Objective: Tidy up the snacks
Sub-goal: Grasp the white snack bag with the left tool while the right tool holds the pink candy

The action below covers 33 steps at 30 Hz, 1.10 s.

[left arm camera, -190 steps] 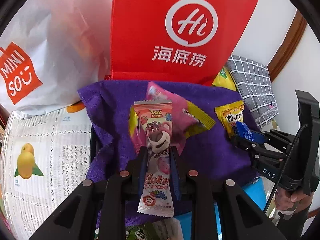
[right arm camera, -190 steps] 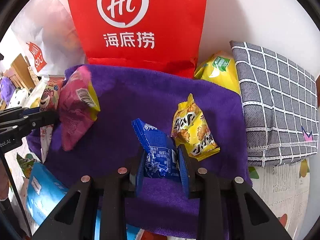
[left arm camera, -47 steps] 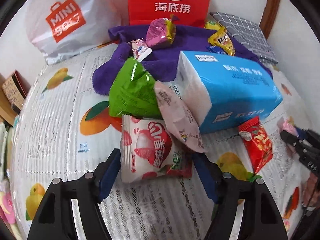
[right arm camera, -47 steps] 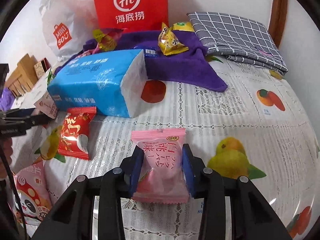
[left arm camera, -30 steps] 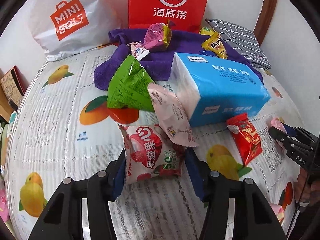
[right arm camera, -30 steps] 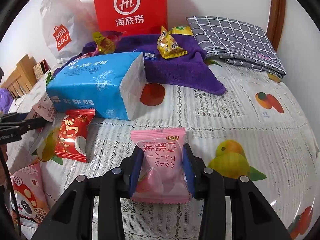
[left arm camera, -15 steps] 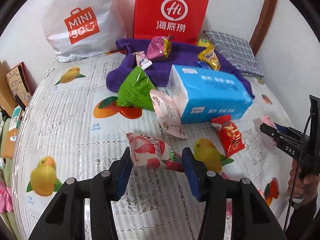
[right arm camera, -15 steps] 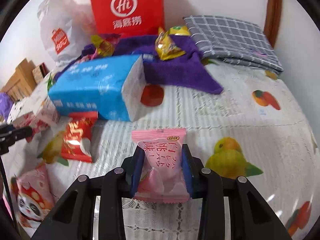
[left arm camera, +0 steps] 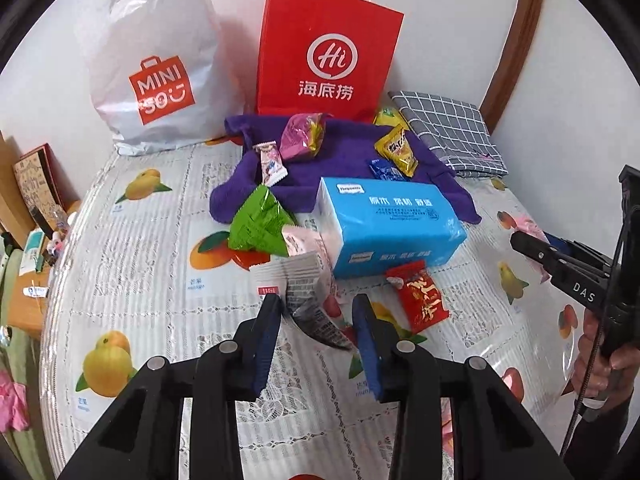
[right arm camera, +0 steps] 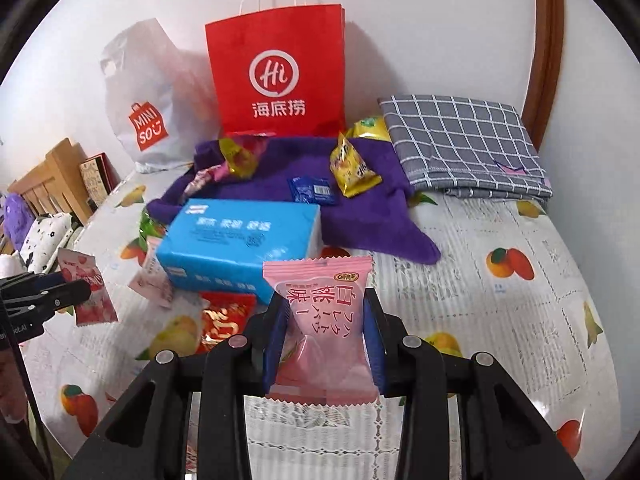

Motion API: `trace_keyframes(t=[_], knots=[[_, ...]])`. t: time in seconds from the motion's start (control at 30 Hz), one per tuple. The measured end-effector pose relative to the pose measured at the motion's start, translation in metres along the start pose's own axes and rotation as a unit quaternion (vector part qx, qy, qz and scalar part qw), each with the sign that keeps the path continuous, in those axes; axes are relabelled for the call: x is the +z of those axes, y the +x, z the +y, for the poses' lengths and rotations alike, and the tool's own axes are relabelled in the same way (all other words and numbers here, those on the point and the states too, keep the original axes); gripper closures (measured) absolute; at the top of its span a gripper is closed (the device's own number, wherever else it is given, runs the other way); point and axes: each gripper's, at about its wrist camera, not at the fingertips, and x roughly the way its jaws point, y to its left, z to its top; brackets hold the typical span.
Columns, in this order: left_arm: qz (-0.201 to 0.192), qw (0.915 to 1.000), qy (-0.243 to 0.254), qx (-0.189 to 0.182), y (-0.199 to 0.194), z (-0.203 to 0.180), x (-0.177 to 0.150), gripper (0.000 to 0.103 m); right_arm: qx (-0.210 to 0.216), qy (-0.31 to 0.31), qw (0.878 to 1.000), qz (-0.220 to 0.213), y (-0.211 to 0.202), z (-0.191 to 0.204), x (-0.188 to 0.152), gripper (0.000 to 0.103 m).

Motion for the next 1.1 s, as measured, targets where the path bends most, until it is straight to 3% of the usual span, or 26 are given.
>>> trace_keyframes(t=[0.13,0.17,0.2,0.47,0.53,0.67,0.7,1.0,1.1], knots=[[-0.001,1.0,-0.005,-0.002,-0.003,0.003,0.0,0.072,0.004,-0.003,1.0,-0.002,-0.003,0.004,0.003,0.067],[-0.002,1.0,-0.006,-0.004,-0.004,0.004,0.0,0.082,0.005,-0.003,1.0,-0.003,-0.003,0.004,0.004,0.067],[-0.002,1.0,-0.006,-0.007,-0.004,0.004,0.0,0.084,0.006,-0.003,1.0,-0.003,-0.003,0.004,0.004,0.067],[0.011,0.9998,-0.014,-0.007,0.003,0.011,-0.001,0.084,0.013,-0.002,1.0,0.003,0.001,0.007,0.001,0.067],[0.021,0.9995,-0.021,-0.011,0.008,0.015,-0.002,0.078,0.015,-0.002,1.0,0.004,0.003,0.006,-0.001,0.067],[0.029,0.9992,-0.021,-0.02,0.02,0.012,-0.008,0.046,0.015,0.0,1.0,0.011,0.009,0.005,-0.004,0.067],[0.032,0.9991,-0.019,-0.019,0.026,0.01,-0.01,0.044,0.016,0.001,1.0,0.012,0.011,0.005,-0.004,0.067],[0.089,0.9959,0.001,0.012,0.078,-0.001,-0.026,0.042,0.01,0.002,0.999,0.031,0.021,-0.004,-0.019,0.067],[0.08,0.9964,0.015,0.024,0.079,-0.008,-0.029,0.04,0.004,0.004,0.999,0.037,0.025,-0.008,-0.021,0.067]])
